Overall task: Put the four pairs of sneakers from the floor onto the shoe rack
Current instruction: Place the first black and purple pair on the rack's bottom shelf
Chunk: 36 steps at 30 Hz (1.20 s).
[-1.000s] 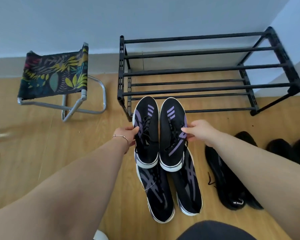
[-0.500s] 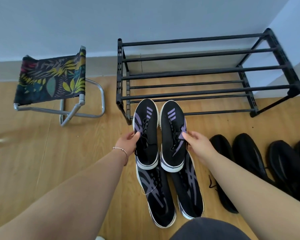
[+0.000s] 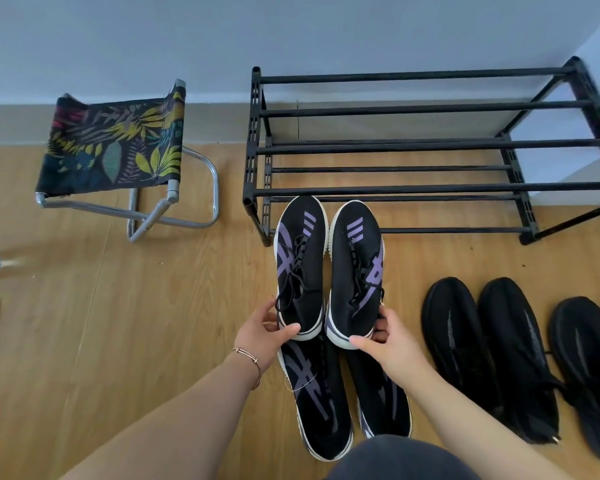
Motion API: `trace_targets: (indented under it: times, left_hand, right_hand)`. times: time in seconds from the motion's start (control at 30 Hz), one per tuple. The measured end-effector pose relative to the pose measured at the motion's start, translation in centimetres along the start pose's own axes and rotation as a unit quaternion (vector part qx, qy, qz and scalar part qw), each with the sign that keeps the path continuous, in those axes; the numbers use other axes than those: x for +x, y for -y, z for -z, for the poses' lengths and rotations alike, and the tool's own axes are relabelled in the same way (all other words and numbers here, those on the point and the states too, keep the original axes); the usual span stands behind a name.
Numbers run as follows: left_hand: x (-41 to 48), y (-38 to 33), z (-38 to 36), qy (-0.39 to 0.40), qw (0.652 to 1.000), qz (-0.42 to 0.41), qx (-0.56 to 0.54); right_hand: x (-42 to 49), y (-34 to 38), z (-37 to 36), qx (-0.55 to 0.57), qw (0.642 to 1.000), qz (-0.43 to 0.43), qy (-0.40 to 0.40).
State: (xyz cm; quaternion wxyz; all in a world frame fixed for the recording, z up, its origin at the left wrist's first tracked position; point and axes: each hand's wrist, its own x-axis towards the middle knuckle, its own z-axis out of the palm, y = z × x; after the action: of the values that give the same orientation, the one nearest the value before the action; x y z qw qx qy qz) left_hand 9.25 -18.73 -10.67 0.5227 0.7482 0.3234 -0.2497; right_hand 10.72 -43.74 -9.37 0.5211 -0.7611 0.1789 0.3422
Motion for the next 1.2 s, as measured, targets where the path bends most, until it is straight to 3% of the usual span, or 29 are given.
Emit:
trace_targets:
  times: [0.53, 0.93, 1.2]
  left_hand:
    - [0.3, -0.6, -1.5, -0.048, 0.998, 0.006, -0.041]
    - [4.7, -7.4, -0.6, -0.036, 0.999, -0.011, 0.014]
    - [6.9, -10.8, -0.4, -0.035, 0.999, -0.024, -0.012]
  right_hand:
    - [0.9, 0.9, 0.7, 0.040, 0.998, 0.043, -0.040]
    - [6.3, 6.0, 2.8, 0.025, 0.996, 0.070, -0.051]
    - [9.1, 8.4, 3.2, 0.053, 0.991, 0.097, -0.072]
